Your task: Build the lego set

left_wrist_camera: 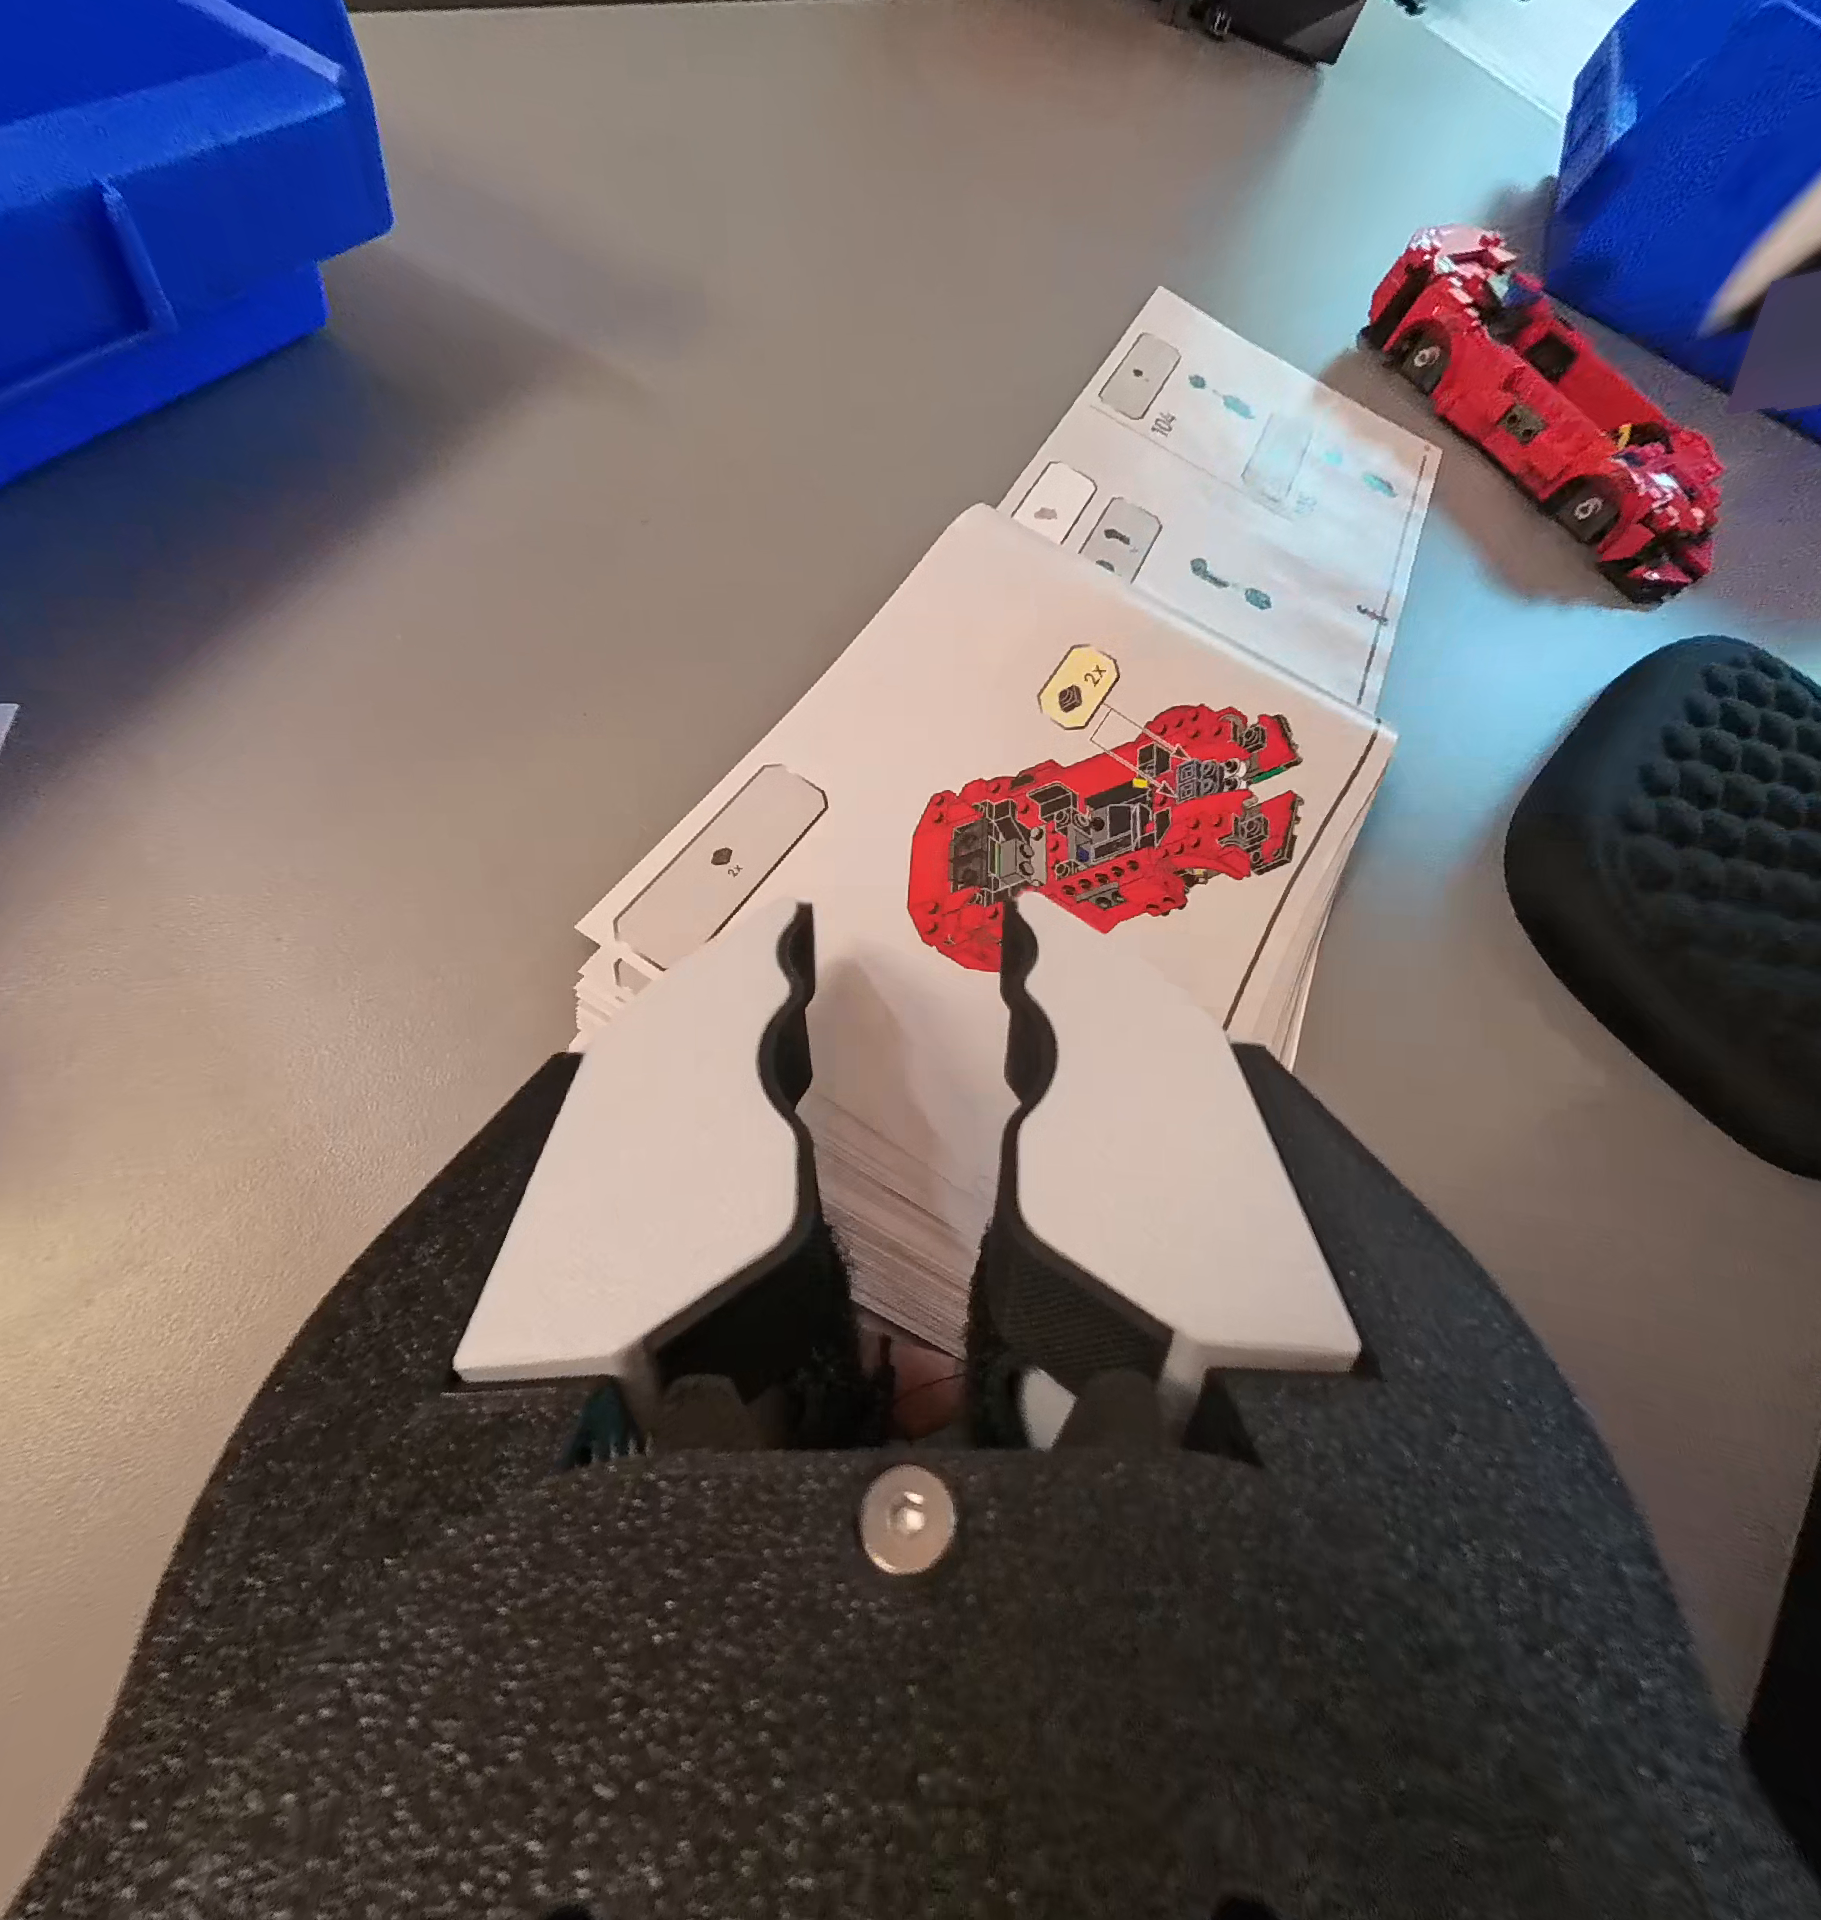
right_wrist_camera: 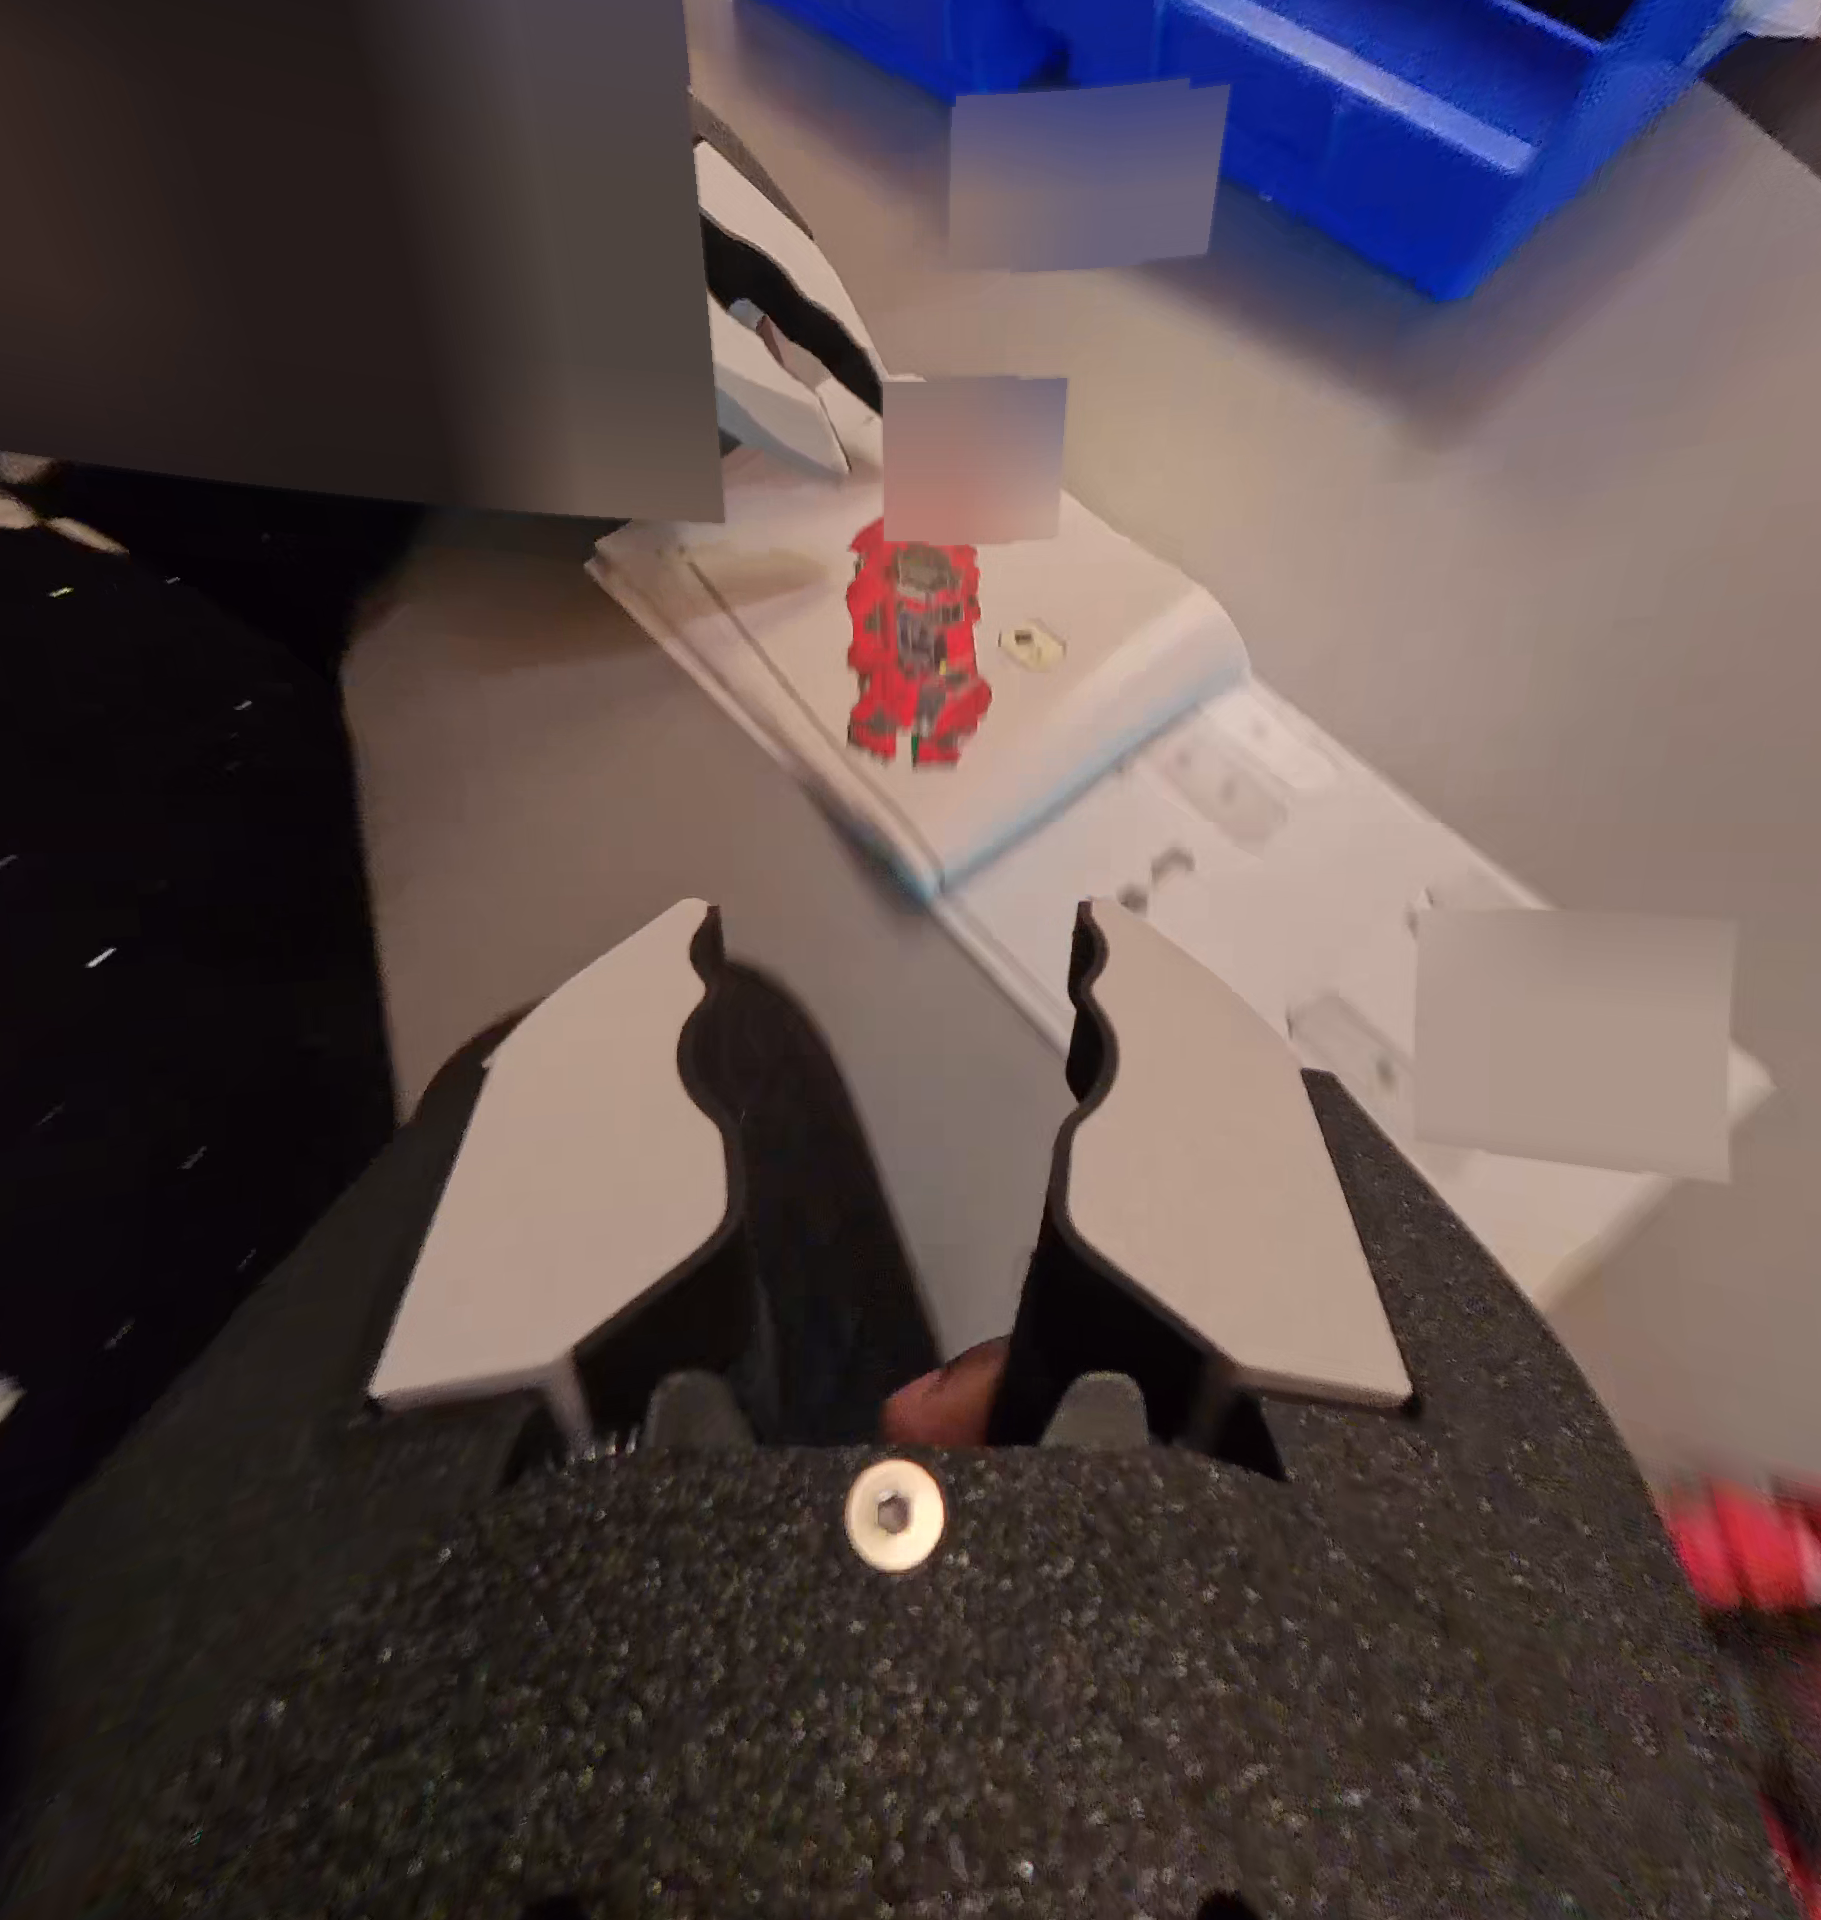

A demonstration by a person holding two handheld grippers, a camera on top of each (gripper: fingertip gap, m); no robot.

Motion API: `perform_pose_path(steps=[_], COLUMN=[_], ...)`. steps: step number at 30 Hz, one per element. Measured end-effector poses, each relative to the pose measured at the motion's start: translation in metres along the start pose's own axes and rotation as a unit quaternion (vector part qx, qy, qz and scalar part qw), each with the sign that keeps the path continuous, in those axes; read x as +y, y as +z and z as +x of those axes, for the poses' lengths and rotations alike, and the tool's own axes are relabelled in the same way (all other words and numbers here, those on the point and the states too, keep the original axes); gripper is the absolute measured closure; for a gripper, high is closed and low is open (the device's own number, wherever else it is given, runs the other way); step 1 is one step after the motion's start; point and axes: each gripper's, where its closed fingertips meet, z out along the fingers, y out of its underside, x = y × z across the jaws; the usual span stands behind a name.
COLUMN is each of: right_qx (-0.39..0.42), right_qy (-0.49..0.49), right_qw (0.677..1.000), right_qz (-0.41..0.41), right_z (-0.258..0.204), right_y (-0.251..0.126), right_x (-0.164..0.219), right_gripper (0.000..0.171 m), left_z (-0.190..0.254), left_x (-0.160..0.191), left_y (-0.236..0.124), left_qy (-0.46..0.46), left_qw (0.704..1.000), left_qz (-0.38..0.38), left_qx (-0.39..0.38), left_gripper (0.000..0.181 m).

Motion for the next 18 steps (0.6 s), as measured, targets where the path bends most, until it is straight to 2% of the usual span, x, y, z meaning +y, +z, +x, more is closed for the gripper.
perform_pose_path(steps=[3,6,9,11,14,18], right_qx=[0.052,0.159,0.263,0.304,0.297,0.242], right_qy=[0.037,0.076,0.128,0.162,0.204,0.208], right_qw=[0.998,0.984,0.956,0.937,0.929,0.939], right_qz=[0.004,0.002,-0.025,-0.063,-0.081,-0.125], right_z=[-0.002,0.015,0.036,0.044,0.044,0.034], right_y=[-0.083,-0.182,-0.278,-0.322,-0.34,-0.316], right_x=[0.036,0.086,0.152,0.2,0.246,0.28], right_gripper=[0.114,0.119,0.122,0.121,0.12,0.125], left_z=[0.002,0.004,0.01,0.024,0.054,0.09], left_x=[0.001,-0.006,-0.03,-0.053,-0.084,-0.113], left_y=[0.001,0.0,-0.001,0.001,0.014,0.044], left_qy=[0.012,0.014,0.019,0.035,0.066,0.114], left_qw=[1.0,1.0,0.998,0.997,0.994,0.991], left_qz=[-0.003,0.012,0.036,0.06,0.078,0.065], left_qx=[-0.005,-0.016,-0.038,-0.045,-0.036,-0.021], left_gripper=[0.144,0.138,0.13,0.128,0.127,0.128])
